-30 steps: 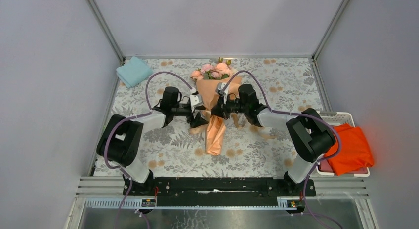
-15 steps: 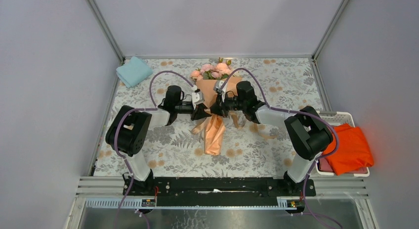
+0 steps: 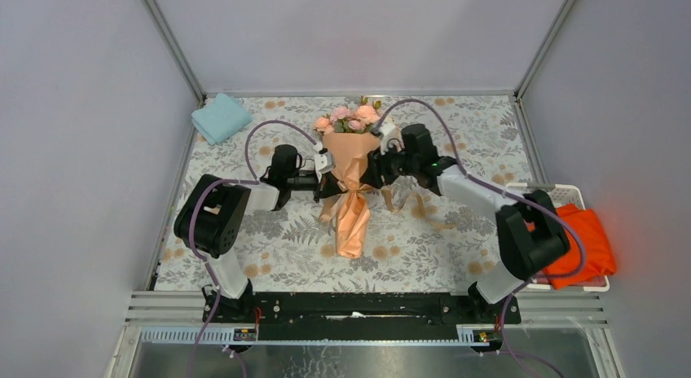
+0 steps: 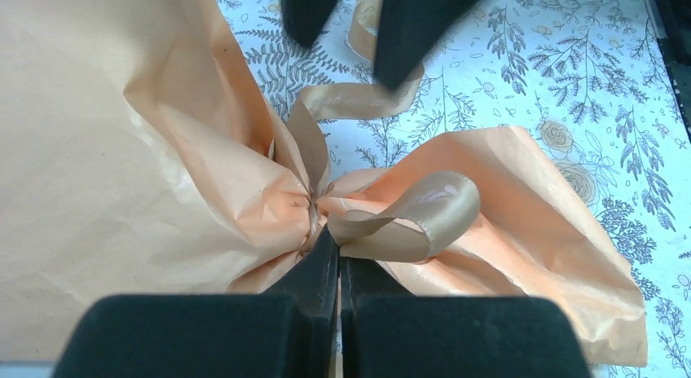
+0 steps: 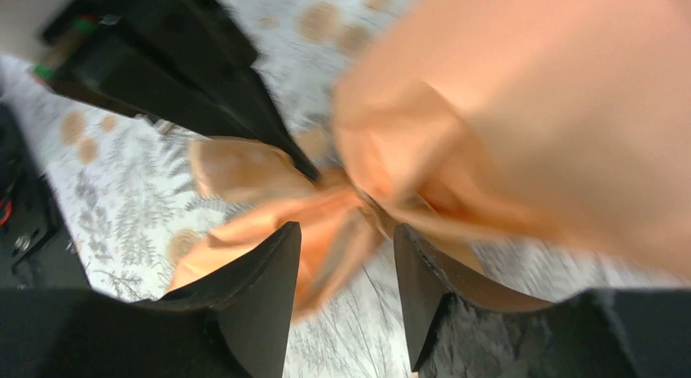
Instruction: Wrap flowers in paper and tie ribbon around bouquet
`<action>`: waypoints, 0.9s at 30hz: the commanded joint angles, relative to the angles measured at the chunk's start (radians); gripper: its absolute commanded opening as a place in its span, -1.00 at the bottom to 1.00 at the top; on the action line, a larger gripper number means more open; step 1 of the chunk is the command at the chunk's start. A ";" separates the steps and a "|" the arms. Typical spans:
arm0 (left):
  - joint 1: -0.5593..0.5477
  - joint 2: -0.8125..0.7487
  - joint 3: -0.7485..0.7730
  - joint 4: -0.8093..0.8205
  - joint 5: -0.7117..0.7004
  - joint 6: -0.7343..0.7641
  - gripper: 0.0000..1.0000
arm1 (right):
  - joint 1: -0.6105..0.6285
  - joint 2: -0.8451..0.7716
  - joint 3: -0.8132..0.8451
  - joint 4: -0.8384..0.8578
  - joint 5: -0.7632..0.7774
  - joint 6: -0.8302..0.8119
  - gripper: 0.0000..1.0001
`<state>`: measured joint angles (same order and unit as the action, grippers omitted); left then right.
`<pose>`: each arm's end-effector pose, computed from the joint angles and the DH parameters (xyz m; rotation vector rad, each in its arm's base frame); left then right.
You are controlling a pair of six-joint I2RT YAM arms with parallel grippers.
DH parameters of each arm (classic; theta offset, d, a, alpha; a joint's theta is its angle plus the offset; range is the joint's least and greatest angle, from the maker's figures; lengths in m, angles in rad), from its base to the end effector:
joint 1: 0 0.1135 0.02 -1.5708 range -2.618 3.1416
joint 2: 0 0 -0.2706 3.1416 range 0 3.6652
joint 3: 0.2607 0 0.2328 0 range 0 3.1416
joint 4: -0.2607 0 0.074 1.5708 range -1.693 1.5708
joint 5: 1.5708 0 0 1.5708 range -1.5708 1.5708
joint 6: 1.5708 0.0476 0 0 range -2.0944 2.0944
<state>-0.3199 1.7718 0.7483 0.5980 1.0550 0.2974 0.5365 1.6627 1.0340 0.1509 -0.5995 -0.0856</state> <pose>0.3013 -0.1434 0.1776 1.1809 1.4969 -1.0527 0.2980 0.2084 0.2471 -0.9889 1.8237 0.8914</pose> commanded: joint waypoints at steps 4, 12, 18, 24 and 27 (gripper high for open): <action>0.000 -0.020 -0.023 0.108 -0.039 -0.066 -1.00 | -0.078 -0.189 -0.028 -0.634 0.721 0.357 0.13; -0.014 -0.042 -0.035 0.072 -0.067 -0.065 -1.00 | -0.089 -0.074 -0.084 -0.707 0.735 0.442 0.20; -0.020 -0.059 -0.044 0.039 -0.082 -0.033 -1.00 | -0.110 -0.036 -0.157 -0.647 0.704 0.433 -0.10; -0.025 -0.072 -0.058 0.033 -0.092 0.007 -1.00 | -0.127 -0.179 -0.026 -0.715 0.567 0.285 -1.00; -0.030 -0.077 -0.067 0.038 -0.096 0.035 -1.00 | -0.044 -0.272 0.148 -0.705 0.488 0.149 -1.00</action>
<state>-0.3397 1.7271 0.6968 0.6209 0.9741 0.2729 0.4145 1.5570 0.9470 -0.5663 0.0143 0.2443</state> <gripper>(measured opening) 0.009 0.011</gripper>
